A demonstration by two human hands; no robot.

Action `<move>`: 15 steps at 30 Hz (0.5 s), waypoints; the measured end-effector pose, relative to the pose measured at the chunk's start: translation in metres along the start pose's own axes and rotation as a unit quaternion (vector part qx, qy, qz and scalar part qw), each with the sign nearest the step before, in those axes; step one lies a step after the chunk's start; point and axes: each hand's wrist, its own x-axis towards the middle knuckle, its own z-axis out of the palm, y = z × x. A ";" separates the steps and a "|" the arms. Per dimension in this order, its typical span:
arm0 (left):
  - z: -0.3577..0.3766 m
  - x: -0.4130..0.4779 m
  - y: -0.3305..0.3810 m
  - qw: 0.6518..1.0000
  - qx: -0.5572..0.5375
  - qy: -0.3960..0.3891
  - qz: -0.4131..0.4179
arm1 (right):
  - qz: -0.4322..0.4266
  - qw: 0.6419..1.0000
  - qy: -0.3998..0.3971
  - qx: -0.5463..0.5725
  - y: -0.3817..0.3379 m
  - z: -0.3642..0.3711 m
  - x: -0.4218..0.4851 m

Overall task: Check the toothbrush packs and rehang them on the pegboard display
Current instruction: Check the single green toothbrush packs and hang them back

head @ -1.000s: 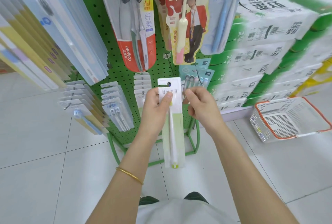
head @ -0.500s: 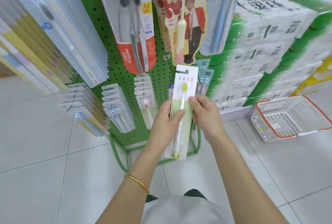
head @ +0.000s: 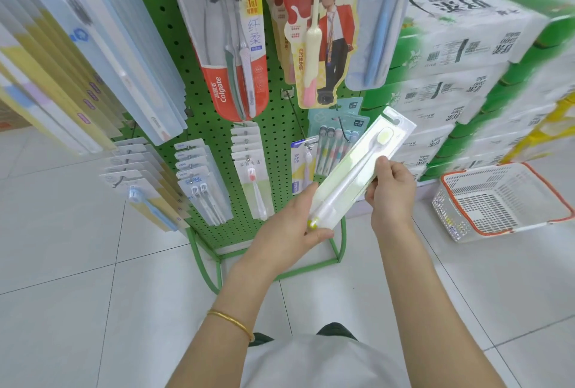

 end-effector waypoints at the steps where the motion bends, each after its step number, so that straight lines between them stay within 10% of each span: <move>1: 0.001 -0.001 0.000 1.000 0.021 0.011 0.009 | 0.002 1.000 0.005 0.002 0.000 -0.001 -0.001; 7: 0.011 0.000 -0.002 0.979 0.165 0.094 0.076 | 0.030 0.999 -0.018 0.039 0.004 0.005 -0.014; 15: 0.003 -0.006 -0.003 0.974 -0.223 0.038 0.009 | 0.133 0.957 -0.176 0.186 0.012 0.000 -0.022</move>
